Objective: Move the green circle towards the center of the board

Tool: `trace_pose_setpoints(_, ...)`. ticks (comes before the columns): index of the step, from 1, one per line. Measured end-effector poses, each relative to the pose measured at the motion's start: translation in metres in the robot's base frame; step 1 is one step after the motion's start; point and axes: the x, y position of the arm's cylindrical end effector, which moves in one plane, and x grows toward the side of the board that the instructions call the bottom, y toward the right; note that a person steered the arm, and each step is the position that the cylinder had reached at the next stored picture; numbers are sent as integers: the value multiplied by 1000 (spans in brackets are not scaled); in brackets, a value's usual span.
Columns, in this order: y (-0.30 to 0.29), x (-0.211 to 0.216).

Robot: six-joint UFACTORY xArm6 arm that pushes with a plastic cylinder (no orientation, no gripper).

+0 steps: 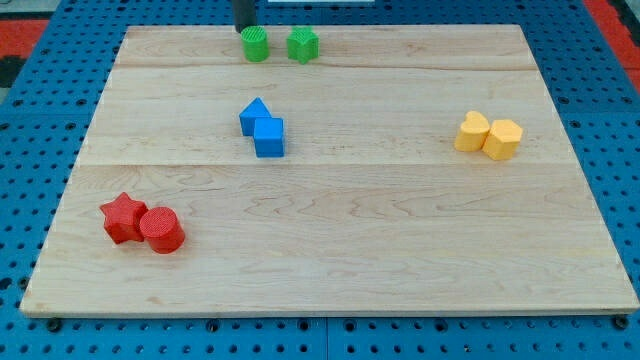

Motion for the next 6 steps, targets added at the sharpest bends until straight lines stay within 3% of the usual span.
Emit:
trace_pose_setpoints(1, 12, 11)
trace_pose_setpoints(2, 62, 30)
trace_pose_setpoints(4, 22, 40)
trace_pose_setpoints(5, 63, 100)
trace_pose_setpoints(6, 87, 124)
